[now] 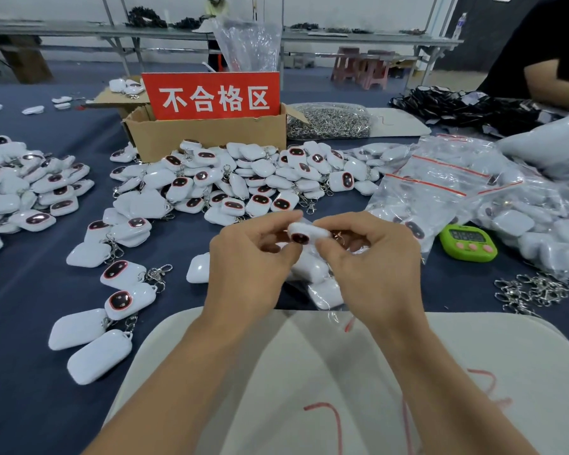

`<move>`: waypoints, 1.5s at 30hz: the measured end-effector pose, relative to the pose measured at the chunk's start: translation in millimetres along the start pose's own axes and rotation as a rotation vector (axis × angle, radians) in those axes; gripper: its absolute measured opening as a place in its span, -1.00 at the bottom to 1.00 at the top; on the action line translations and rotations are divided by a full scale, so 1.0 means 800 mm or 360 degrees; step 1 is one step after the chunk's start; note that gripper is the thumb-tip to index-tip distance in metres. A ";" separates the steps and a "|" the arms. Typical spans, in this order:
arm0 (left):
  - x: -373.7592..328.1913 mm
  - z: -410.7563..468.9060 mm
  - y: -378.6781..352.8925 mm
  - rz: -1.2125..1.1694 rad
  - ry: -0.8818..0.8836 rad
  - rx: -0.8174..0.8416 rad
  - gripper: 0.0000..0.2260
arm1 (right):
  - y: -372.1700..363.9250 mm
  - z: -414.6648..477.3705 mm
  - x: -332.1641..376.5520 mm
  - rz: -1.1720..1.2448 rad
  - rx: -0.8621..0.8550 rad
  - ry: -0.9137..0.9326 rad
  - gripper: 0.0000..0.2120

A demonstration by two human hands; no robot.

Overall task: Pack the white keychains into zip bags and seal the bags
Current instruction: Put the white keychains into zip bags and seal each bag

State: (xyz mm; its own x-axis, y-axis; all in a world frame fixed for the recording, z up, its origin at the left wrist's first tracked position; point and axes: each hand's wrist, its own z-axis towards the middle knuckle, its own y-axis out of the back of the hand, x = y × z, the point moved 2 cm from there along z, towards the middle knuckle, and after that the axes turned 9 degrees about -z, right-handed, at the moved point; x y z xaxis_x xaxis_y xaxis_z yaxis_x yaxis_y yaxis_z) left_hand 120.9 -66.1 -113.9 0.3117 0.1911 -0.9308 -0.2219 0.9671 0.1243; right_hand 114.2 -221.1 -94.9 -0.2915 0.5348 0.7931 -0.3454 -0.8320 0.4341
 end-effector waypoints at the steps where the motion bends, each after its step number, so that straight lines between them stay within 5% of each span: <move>1: -0.002 -0.002 -0.001 0.0092 -0.0068 0.0012 -0.50 | 0.000 0.001 -0.001 0.0094 0.0055 -0.0079 -0.69; 4: -0.005 -0.006 -0.007 0.0193 -0.0164 0.0090 -0.37 | -0.001 0.004 -0.007 0.0350 0.0169 -0.0382 -0.75; 10: 0.000 -0.005 -0.009 0.0121 -0.0120 0.0139 -0.90 | 0.013 0.010 -0.007 0.0515 0.0149 -0.0349 -0.73; 13: -0.001 -0.004 -0.010 -0.0009 -0.0055 0.0222 -0.81 | 0.017 0.013 -0.006 0.0471 0.0193 -0.0320 -0.91; 17: -0.002 -0.006 -0.012 0.0017 0.0007 0.0257 -0.62 | 0.017 0.015 -0.012 0.0431 0.0114 -0.0417 -0.81; 21: -0.004 -0.011 -0.014 0.0185 0.0047 0.0284 -0.75 | 0.034 0.022 -0.022 0.0139 -0.0039 -0.0517 -0.84; 23: -0.006 -0.019 -0.026 0.0425 0.0098 0.0449 -0.70 | 0.042 0.024 -0.020 -0.0167 -0.0024 -0.0462 -0.93; 27: -0.007 -0.032 -0.050 0.1074 -0.0020 0.0624 -0.60 | 0.044 0.021 -0.013 -0.0428 0.0032 -0.0370 -0.77; 34: -0.004 -0.024 -0.042 0.0272 0.0235 0.0407 -0.78 | 0.045 0.020 -0.020 -0.0375 0.0084 -0.0410 -0.74; 41: -0.014 -0.026 -0.036 0.0323 -0.0213 0.0075 -0.75 | 0.019 0.019 -0.027 -0.0766 0.0313 -0.0344 -0.80; 45: -0.018 -0.033 -0.038 0.0190 -0.0331 0.0243 -0.78 | 0.011 0.011 -0.021 -0.1081 0.0578 -0.0194 -0.74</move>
State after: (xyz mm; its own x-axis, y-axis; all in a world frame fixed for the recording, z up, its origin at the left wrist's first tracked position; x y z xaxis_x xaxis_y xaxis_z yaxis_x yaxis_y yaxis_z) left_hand 98.5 -103.0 -113.4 0.4780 0.3201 -0.8180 -0.1316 0.9468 0.2936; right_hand 123.9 -238.4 -100.6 -0.0134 0.9419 0.3357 -0.0934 -0.3354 0.9374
